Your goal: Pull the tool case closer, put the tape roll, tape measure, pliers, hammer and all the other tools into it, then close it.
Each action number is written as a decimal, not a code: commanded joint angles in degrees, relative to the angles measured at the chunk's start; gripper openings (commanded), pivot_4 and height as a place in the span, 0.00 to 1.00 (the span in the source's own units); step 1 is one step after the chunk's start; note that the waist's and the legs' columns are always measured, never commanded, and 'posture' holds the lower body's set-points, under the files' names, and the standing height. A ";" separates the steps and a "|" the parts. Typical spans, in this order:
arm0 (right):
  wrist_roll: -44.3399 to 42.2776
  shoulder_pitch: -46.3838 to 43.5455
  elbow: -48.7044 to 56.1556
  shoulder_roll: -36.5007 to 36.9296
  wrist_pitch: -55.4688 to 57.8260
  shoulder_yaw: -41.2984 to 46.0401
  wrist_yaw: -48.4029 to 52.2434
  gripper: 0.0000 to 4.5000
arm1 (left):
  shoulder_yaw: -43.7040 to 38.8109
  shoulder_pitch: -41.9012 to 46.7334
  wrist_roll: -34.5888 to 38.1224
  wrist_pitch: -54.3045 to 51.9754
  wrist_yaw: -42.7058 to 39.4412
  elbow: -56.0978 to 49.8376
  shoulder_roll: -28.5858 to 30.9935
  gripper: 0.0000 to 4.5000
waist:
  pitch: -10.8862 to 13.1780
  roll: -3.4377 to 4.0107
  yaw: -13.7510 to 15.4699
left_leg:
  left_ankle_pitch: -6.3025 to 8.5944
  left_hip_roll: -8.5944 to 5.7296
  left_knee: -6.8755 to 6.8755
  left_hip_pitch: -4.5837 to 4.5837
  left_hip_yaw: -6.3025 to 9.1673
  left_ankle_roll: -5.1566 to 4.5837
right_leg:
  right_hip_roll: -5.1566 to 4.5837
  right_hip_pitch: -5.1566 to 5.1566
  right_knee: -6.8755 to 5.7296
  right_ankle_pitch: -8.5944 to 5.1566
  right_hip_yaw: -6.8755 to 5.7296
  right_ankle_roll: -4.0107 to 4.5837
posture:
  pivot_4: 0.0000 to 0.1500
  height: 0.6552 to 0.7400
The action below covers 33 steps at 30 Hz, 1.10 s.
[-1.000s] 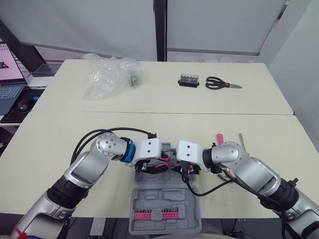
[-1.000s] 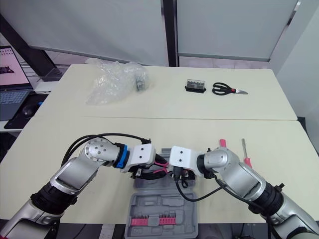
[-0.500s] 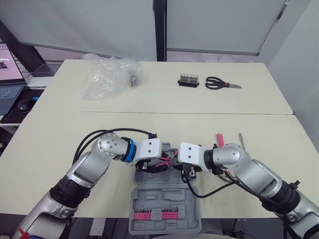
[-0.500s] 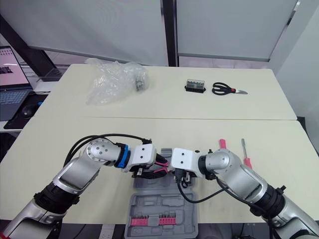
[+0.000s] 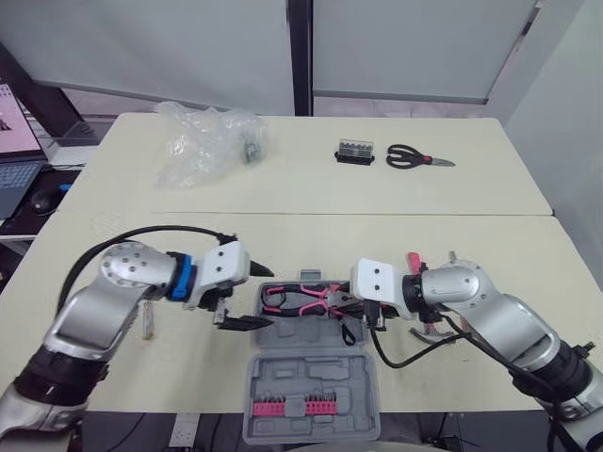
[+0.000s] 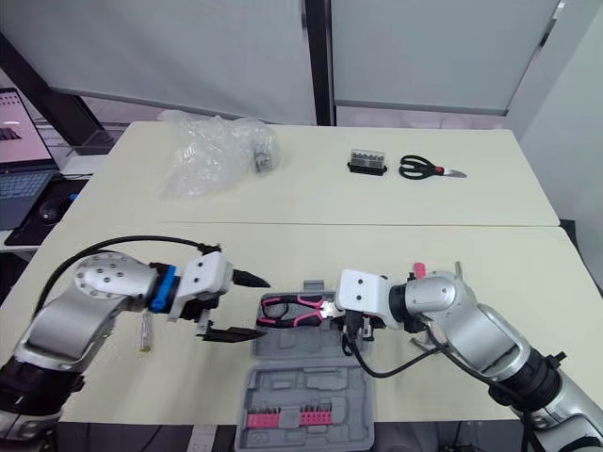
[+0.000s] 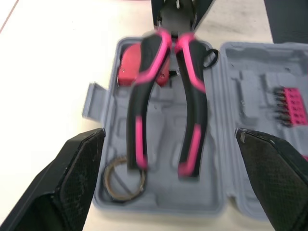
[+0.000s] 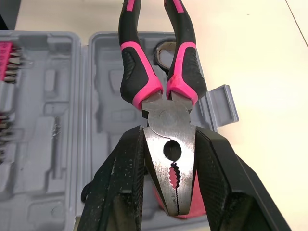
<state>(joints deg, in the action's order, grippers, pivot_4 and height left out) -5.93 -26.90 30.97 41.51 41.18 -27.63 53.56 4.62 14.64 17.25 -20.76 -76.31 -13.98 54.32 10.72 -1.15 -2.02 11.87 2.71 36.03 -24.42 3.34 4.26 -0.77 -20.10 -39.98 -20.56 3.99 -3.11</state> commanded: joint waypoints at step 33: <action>11.74 -3.52 -6.86 -9.83 2.75 -13.94 -1.57 0.28 | -11.55 -18.61 2.44 11.29 -0.91 -1.55 4.59 1.00 | 0.02 0.03 0.13 | 0.00 0.04 -0.02 0.00 -0.09 0.00 | -0.01 -0.09 -0.02 -0.04 -0.01 0.07 | 1.00 1.00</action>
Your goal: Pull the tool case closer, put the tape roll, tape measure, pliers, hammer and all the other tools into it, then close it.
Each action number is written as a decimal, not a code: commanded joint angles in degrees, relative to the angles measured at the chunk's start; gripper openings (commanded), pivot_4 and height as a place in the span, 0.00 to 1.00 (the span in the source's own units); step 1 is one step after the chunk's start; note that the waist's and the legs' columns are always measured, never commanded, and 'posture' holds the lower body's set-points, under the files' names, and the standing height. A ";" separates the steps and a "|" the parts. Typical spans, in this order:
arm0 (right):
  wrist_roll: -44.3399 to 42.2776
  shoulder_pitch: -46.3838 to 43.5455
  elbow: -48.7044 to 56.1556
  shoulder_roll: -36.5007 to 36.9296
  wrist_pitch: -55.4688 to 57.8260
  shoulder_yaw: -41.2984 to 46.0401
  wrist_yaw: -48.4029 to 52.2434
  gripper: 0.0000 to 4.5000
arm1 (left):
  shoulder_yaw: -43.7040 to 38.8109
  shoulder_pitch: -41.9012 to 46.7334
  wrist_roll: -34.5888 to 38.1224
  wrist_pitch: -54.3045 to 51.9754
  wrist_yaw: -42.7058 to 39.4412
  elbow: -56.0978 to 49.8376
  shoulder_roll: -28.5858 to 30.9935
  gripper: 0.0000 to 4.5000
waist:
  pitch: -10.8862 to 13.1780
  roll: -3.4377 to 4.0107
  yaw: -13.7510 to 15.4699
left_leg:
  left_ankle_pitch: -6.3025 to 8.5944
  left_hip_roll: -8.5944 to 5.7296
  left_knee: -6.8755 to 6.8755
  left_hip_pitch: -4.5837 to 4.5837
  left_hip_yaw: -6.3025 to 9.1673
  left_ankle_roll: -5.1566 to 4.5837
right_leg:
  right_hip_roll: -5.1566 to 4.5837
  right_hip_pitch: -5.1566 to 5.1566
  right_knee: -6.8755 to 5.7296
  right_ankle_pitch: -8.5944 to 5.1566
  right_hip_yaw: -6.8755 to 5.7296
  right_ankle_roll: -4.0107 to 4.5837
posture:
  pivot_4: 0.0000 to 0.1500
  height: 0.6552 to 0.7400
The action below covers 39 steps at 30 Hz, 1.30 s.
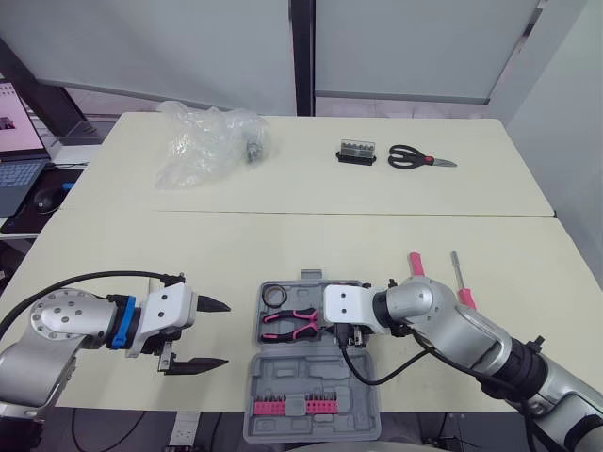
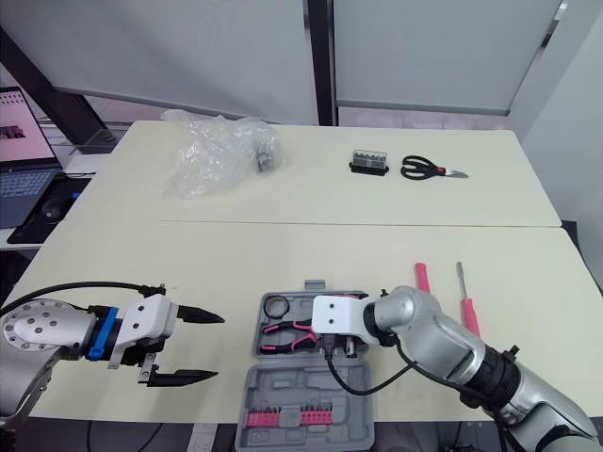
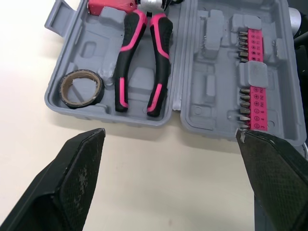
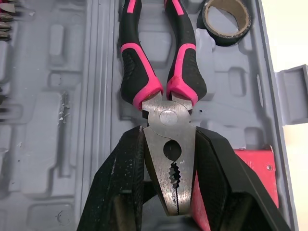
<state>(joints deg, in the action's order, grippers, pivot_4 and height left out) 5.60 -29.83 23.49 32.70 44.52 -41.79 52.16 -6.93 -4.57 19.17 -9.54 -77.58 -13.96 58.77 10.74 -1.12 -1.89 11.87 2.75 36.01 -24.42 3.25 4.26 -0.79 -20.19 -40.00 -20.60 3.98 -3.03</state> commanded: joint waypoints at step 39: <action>0.17 -1.30 -18.16 -12.39 -15.39 2.70 -0.94 0.01 | -0.09 -1.67 2.12 -2.55 5.42 -4.81 -1.58 1.00 | 0.00 -0.01 -0.09 | 0.00 0.01 0.00 0.01 0.00 0.00 | 0.01 0.00 -0.05 0.00 -0.01 0.00 | 1.00 1.00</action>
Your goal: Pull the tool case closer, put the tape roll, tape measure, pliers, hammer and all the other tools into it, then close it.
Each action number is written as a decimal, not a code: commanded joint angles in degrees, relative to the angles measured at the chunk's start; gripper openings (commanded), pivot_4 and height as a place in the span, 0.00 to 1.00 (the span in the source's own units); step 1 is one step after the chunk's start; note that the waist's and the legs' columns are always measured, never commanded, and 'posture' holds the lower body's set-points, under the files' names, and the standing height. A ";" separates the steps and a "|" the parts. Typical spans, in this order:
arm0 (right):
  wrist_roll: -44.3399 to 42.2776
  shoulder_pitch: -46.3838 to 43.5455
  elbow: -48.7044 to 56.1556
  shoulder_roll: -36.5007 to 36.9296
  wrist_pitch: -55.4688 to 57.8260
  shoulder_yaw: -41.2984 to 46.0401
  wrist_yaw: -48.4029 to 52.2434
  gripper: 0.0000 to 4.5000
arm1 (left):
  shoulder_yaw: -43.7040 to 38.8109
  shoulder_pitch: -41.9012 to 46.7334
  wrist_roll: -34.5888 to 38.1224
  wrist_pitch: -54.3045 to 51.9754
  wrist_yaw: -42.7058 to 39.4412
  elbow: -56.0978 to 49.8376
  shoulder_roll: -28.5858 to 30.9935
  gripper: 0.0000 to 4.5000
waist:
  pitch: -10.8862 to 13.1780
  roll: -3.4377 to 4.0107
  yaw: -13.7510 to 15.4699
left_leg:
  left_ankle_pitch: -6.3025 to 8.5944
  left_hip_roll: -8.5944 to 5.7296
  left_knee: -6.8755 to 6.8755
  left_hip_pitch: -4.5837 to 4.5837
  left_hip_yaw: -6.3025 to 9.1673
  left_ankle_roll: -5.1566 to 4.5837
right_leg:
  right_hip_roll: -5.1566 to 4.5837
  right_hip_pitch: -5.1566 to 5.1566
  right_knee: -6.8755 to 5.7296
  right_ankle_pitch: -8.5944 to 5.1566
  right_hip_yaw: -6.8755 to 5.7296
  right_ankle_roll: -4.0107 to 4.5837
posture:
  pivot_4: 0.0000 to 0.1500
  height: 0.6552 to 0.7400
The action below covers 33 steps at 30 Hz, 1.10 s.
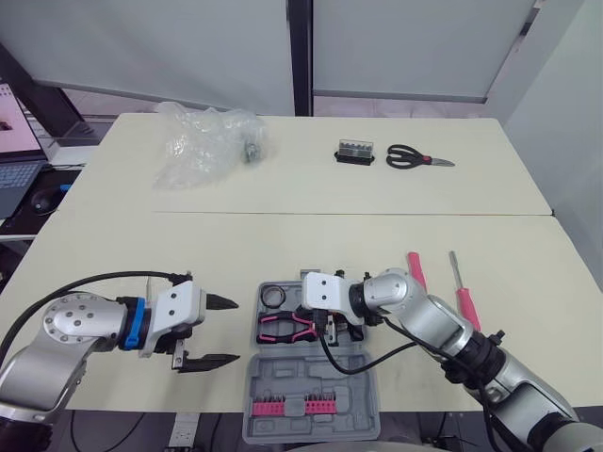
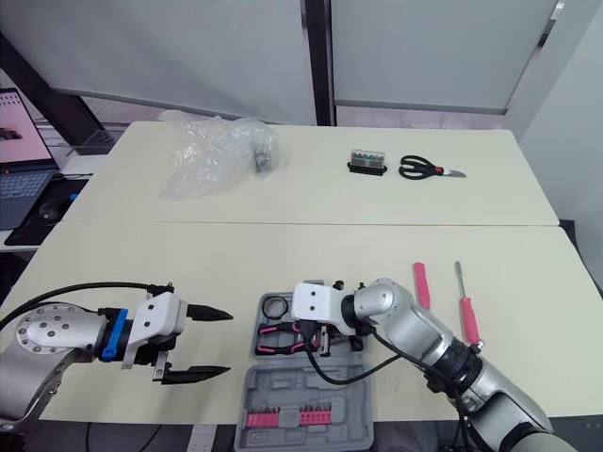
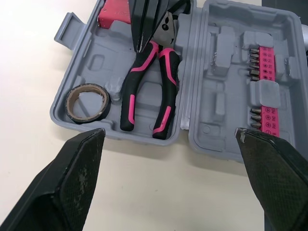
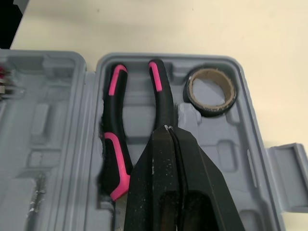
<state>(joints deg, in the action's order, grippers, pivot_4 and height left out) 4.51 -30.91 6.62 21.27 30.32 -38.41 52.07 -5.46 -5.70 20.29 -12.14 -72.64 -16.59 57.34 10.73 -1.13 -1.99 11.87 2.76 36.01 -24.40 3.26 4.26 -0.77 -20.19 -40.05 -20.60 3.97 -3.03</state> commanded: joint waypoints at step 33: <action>-8.61 22.95 14.89 27.82 -16.56 23.90 11.77 0.00 | 1.29 -7.90 -5.66 15.05 4.60 10.06 -8.09 0.52 | -0.11 -0.07 0.14 | 0.01 -0.05 -0.14 0.49 -0.17 -0.01 | -0.16 0.47 0.13 -0.04 0.02 0.05 | 1.00 1.00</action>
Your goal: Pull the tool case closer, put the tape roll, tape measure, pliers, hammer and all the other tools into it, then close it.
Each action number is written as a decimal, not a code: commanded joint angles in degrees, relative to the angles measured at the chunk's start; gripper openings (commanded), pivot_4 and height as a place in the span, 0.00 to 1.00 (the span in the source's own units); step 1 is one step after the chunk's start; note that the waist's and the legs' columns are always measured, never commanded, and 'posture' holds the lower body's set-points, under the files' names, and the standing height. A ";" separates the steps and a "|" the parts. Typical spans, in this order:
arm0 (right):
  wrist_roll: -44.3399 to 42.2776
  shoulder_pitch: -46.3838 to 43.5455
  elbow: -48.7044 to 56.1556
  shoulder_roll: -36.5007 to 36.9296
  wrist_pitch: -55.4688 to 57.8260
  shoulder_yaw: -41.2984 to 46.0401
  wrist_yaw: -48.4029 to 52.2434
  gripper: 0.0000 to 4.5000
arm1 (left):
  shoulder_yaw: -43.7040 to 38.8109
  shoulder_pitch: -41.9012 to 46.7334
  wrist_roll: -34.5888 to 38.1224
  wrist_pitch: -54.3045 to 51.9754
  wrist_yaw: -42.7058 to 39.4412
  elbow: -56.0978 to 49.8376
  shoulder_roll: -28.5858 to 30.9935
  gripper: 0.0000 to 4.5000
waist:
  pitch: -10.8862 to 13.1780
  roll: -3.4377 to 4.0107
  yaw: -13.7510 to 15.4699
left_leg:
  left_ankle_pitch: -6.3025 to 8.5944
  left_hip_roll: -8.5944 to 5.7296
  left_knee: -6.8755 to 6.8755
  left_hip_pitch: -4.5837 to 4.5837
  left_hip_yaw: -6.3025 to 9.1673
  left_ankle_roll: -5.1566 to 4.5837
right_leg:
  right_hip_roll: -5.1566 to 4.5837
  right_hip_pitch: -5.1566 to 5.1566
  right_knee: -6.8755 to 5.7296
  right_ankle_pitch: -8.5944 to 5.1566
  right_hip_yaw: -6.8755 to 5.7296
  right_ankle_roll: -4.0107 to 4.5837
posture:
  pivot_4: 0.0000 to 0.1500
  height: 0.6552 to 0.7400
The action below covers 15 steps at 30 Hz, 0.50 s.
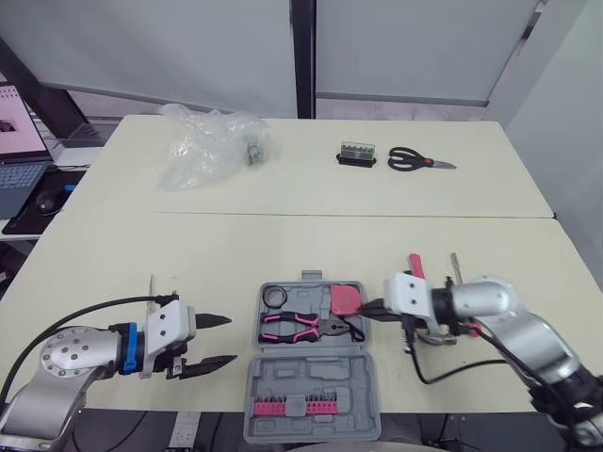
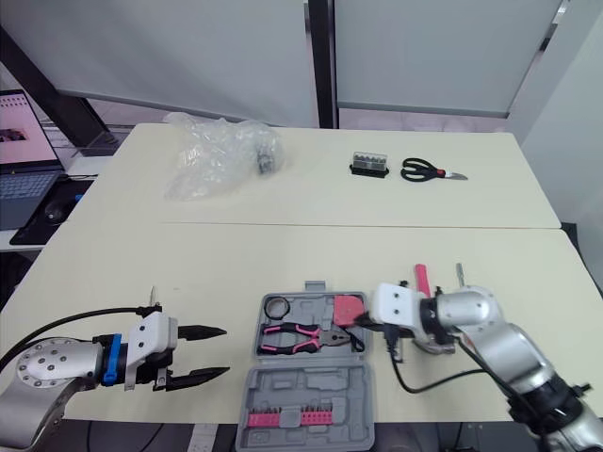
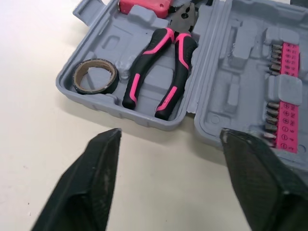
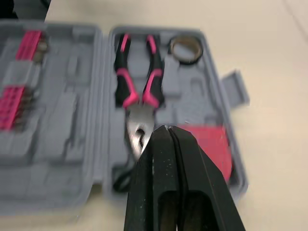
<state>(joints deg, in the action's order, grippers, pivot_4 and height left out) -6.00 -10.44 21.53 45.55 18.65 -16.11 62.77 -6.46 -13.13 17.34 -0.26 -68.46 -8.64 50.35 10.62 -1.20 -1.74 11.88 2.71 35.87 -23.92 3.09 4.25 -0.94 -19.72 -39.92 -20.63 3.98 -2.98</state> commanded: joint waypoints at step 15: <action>9.52 4.06 -6.93 0.59 -10.62 -5.51 -1.01 0.00 | 11.95 6.39 -11.46 5.98 4.52 10.89 -5.94 0.01 | 0.00 0.01 -0.05 | 0.00 0.03 0.05 0.04 0.00 0.00 | 0.09 0.08 0.01 -0.01 0.05 0.01 | 1.00 1.00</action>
<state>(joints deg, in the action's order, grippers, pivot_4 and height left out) 3.12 -5.84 14.46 46.56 9.28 -21.03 62.00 4.46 -6.93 6.73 5.47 -64.60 1.89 44.90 10.62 -1.20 -1.79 11.88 2.74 35.92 -23.88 3.09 4.25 -0.85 -19.65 -39.92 -20.64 4.03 -2.97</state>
